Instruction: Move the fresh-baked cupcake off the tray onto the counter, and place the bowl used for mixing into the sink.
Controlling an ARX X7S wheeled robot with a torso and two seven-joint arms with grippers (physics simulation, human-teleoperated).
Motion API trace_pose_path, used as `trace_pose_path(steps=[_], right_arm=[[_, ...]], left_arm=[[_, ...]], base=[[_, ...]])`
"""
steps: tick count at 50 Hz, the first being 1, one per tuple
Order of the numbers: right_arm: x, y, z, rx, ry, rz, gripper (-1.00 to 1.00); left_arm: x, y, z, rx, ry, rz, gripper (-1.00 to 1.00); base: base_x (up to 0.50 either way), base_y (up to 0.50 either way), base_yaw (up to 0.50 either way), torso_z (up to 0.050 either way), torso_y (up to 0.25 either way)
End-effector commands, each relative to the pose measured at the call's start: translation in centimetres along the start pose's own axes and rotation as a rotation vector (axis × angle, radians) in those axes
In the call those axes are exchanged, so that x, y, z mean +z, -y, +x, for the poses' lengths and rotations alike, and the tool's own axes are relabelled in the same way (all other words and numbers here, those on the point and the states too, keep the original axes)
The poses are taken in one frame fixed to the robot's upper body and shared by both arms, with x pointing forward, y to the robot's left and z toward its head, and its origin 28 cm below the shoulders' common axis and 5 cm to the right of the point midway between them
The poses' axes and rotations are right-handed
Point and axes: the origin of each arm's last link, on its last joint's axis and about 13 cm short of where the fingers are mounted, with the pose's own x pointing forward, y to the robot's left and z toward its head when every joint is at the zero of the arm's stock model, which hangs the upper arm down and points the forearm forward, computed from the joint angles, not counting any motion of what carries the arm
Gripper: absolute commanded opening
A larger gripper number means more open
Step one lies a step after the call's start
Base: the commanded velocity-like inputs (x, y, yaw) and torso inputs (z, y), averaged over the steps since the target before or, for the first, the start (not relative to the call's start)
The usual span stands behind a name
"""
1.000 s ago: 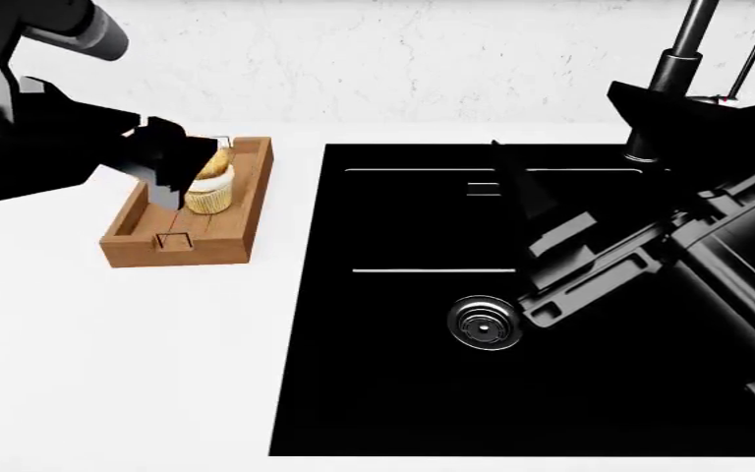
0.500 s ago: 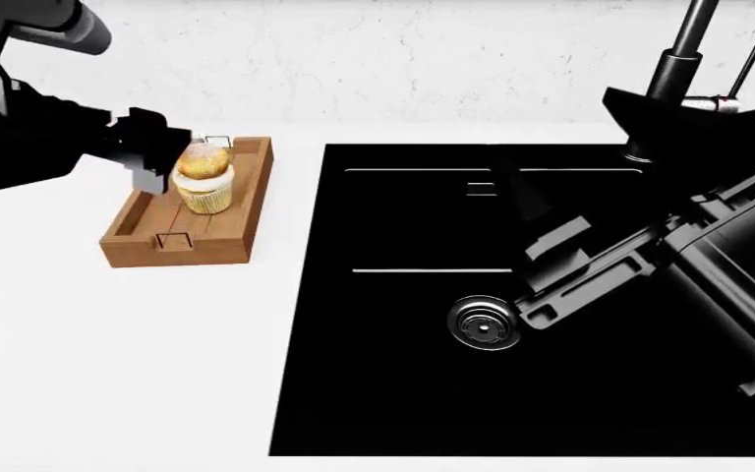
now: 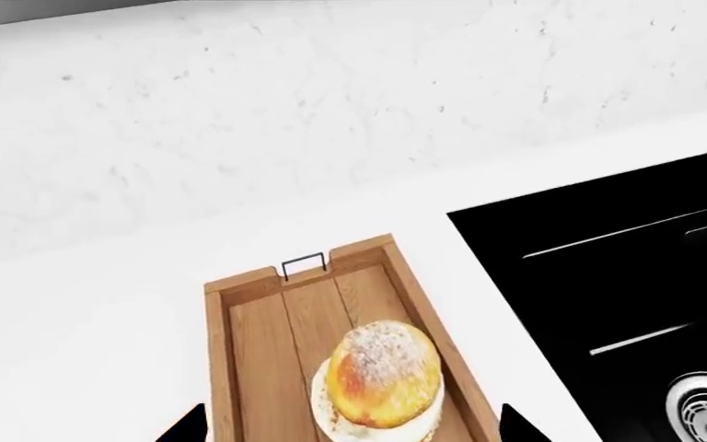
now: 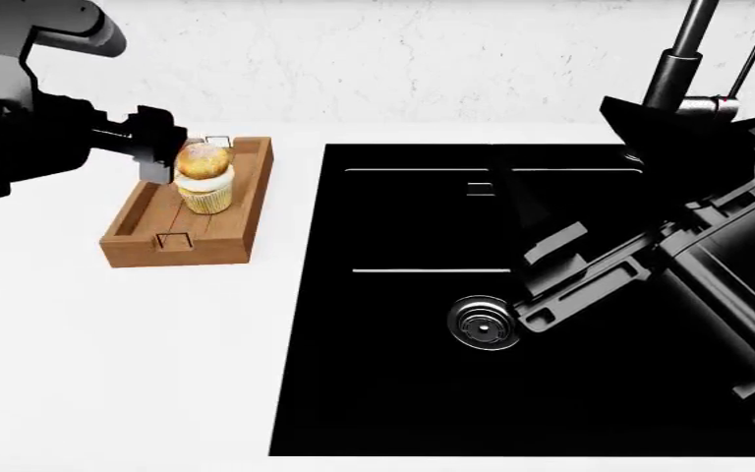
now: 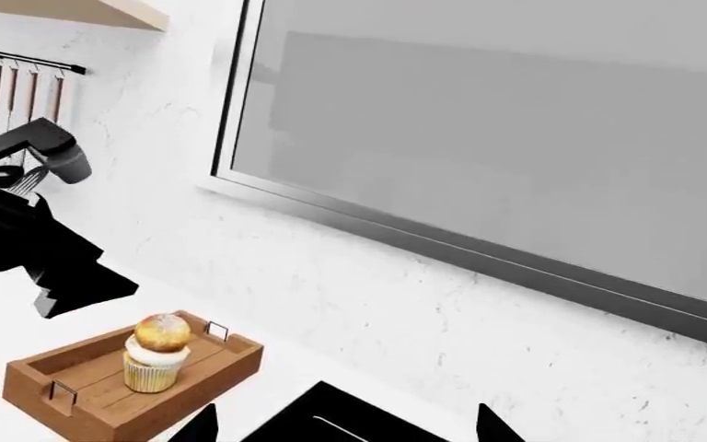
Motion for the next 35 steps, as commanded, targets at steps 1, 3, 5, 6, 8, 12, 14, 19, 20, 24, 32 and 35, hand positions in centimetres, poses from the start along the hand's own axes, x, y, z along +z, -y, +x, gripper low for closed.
trace_pose_path(steps=[1,3,5,6,8,12,14,19,20,24,32,35], right_arm=[[-0.1,0.0,0.0,-0.002,-0.002,0.004,1.00],[-0.1,0.0,0.0,-0.002,-0.001,0.005,1.00],[-0.1,0.0,0.0,0.000,-0.002,0.005,1.00],[-0.1,0.0,0.0,-0.001,-0.001,0.007,1.00],[-0.3,0.0,-0.1,-0.002,-0.003,0.010,1.00],[-0.2,0.0,-0.1,-0.003,-0.005,0.011,1.00],[-0.2,0.0,-0.1,-0.002,-0.007,0.012,1.00],[-0.3,0.0,0.0,0.000,-0.008,0.013,1.00],[-0.4,-0.1,0.0,-0.001,-0.010,0.011,1.00],[-0.4,0.0,0.0,-0.003,-0.011,0.014,1.00],[-0.5,0.0,-0.1,-0.005,-0.013,0.018,1.00],[-0.6,-0.1,-0.1,-0.007,-0.015,0.019,1.00]], left_arm=[[0.6,0.1,1.4,0.008,-0.010,0.009,1.00],[0.7,0.3,1.6,-0.002,-0.009,0.012,1.00],[0.6,0.3,2.0,0.003,-0.014,0.019,1.00],[0.6,0.4,2.2,0.000,-0.015,0.012,1.00],[0.6,0.5,2.6,-0.006,-0.017,0.012,1.00],[0.6,0.6,3.1,-0.006,-0.024,0.016,1.00],[0.7,0.7,3.4,-0.011,-0.025,0.016,1.00],[0.6,0.9,4.1,-0.016,-0.032,0.020,1.00],[0.5,0.9,4.2,-0.015,-0.035,0.025,1.00],[0.4,0.8,4.8,-0.017,-0.039,0.018,1.00],[-0.2,0.4,5.8,-0.010,-0.073,0.008,1.00],[-0.4,0.3,6.1,-0.009,-0.086,0.000,1.00]], base=[[0.00,0.00,0.00,0.000,0.000],[0.00,0.00,0.00,0.000,0.000],[0.00,0.00,0.00,0.000,0.000],[0.00,0.00,0.00,0.000,0.000],[0.00,0.00,0.00,0.000,0.000],[0.00,0.00,0.00,0.000,0.000],[0.00,0.00,0.00,0.000,0.000],[0.00,0.00,0.00,0.000,0.000],[0.00,0.00,0.00,0.000,0.000],[0.00,0.00,0.00,0.000,0.000],[0.00,0.00,0.00,0.000,0.000],[0.00,0.00,0.00,0.000,0.000]])
